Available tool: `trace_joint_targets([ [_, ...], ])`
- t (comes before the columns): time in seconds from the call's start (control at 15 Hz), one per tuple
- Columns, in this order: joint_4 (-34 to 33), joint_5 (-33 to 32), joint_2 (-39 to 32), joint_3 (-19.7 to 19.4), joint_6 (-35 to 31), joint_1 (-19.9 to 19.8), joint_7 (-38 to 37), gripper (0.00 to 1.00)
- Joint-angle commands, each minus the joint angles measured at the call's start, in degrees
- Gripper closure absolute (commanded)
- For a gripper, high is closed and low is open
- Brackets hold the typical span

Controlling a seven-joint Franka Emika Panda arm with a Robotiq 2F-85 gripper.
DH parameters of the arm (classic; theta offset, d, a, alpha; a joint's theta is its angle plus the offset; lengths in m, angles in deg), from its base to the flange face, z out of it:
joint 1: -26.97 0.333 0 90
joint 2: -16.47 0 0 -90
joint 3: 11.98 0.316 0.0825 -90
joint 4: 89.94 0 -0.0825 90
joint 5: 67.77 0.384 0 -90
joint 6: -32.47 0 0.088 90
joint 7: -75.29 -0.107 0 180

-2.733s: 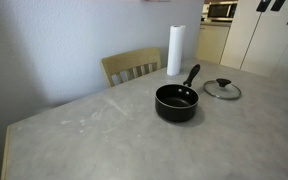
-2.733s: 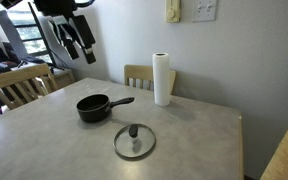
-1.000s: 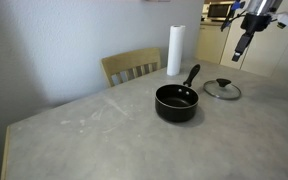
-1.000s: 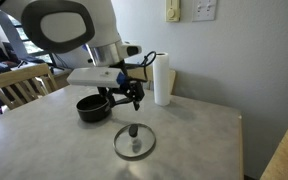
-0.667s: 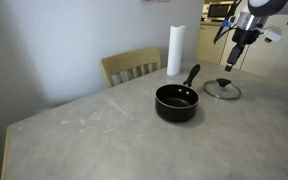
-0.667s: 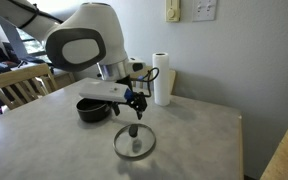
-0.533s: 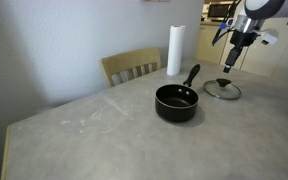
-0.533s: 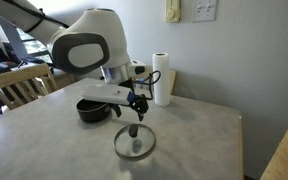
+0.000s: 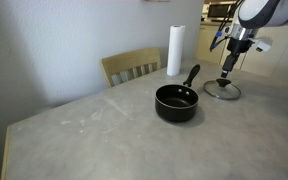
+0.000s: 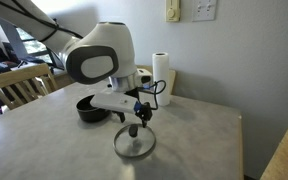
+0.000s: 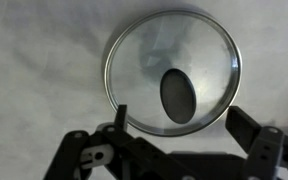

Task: Place the glass lid on the black saucepan

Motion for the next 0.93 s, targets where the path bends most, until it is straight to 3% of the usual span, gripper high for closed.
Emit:
trace_joint_targets([
  [0.0,-1.66,-0.64,-2.65,1.65,0.53,-1.32,-0.07,0.00],
  [0.67,-2.59,-1.99,-5.29,2.35,0.84,-1.27,-0.13,0.01],
  [0.8,-2.92,-1.96,-5.68,2.53,0.83,-1.39,0.01,0.24],
  [0.87,-3.05,-1.97,-5.82,2.61,0.76,-1.42,0.05,0.28],
])
